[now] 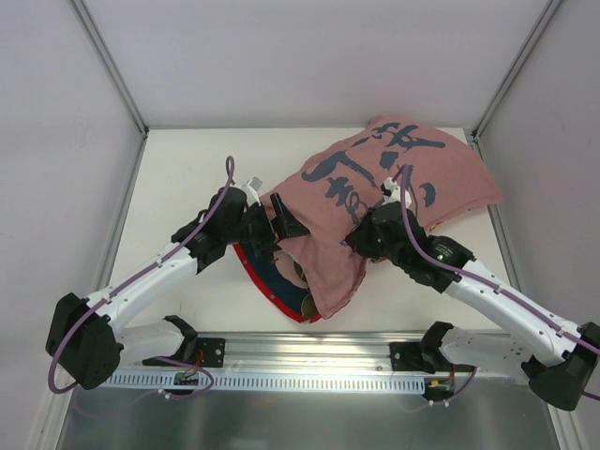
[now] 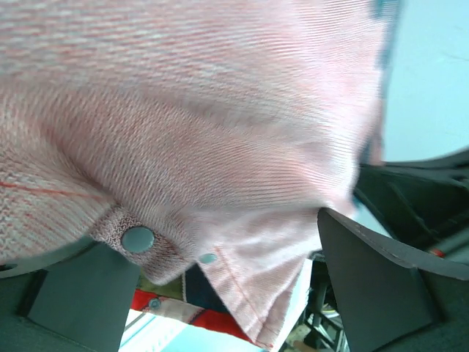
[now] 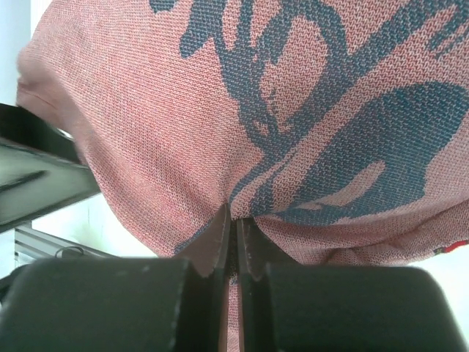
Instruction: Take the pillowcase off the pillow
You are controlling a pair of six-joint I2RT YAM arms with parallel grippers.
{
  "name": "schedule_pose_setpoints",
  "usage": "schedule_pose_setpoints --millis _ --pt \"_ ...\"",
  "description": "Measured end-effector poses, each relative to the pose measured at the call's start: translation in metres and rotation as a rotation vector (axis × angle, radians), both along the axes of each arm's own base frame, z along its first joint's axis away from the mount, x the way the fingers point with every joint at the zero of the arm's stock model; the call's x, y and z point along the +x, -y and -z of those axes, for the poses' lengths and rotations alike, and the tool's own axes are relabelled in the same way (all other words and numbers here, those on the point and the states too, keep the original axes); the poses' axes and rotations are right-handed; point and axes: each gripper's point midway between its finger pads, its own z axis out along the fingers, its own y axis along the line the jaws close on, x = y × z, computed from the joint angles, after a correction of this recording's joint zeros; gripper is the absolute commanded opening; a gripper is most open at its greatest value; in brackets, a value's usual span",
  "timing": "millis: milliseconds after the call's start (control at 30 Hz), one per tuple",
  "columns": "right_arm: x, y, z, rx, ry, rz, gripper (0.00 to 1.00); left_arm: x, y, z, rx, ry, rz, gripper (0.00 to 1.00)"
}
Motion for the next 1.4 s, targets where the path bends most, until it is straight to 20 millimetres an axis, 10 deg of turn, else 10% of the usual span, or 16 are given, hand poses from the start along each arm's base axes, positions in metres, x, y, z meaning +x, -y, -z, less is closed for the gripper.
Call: schedule_pose_setpoints --millis 200,300,333,400,467,567,933,1200,1400 --pt "-0.001 -0.002 0.006 -0.013 -0.021 -0.01 0.01 0.0 0.0 -0.016 -0.035 0.05 0.0 0.79" --pt "-0.002 -0.003 0.007 -0.014 -0.024 -0.014 0.01 0.0 0.0 -0.018 -0.037 0.054 0.0 0.46" --pt "-0.002 -0.003 0.007 -0.015 -0.025 -0.015 0.01 0.0 0.0 -0.018 -0.037 0.056 0.001 0.17" --pt "-0.002 -0.003 0.009 -0.02 -0.028 -0.018 0.19 0.0 0.0 -0.018 -0.036 0.059 0.002 0.0" --pt "-0.003 -0.003 0.012 -0.045 -0.034 -0.036 0.71 0.001 0.0 -0.018 -0.038 0.059 0.001 0.0" --pt "-0.008 -0.002 0.011 -0.115 -0.027 -0.086 0.99 0.001 0.001 -0.023 -0.039 0.062 0.001 0.0" --pt "-0.048 -0.052 -0.054 -0.349 0.232 -0.4 0.96 0.018 0.012 -0.042 -0.033 0.078 0.01 0.0" --pt "-0.044 -0.093 -0.007 -0.621 0.231 -0.471 0.97 0.025 0.013 -0.04 -0.025 0.056 0.006 0.0" --pt "-0.027 -0.082 0.027 -0.798 0.195 -0.421 0.14 0.033 -0.001 -0.05 -0.042 0.062 -0.016 0.0"
